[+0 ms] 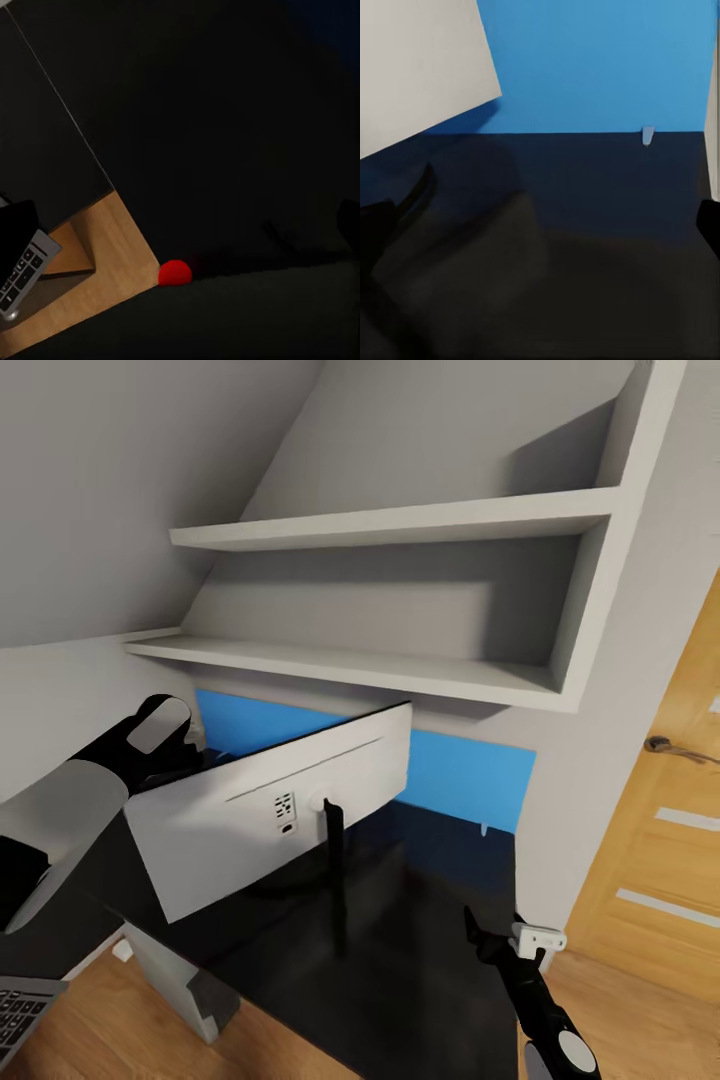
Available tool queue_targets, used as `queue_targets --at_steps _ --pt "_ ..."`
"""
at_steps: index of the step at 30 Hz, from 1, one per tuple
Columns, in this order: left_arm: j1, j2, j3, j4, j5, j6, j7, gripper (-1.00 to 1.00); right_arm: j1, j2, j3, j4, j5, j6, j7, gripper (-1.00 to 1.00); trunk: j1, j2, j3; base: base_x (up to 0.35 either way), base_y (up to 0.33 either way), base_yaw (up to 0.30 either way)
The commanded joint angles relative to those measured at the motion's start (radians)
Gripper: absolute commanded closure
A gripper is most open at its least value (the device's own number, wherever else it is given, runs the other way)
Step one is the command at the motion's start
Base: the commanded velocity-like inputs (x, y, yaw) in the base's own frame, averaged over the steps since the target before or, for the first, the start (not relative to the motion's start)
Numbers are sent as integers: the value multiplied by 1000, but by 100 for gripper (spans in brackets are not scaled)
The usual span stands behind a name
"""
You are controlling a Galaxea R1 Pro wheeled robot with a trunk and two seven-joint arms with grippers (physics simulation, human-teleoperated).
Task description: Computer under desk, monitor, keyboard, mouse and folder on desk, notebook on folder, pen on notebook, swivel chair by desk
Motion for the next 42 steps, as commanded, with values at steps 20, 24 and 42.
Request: queue_targets --at_steps 20,24,42 --pt "-1 2 -7 -2 10 5 5 -100 -1 -1 4 2 -9 -5 -2 -100 1 -2 -2 -90 -61 0" --pt "-1 2 -7 -2 12 5 6 -100 -1 -1 4 2 -9 -5 -2 -100 1 -2 -2 -120 -54 0" --pt "-1 1 -8 -3 12 5 6 -100 -1 -1 4 2 -9 -5 -2 -100 1 -2 -2 -71 -30 0"
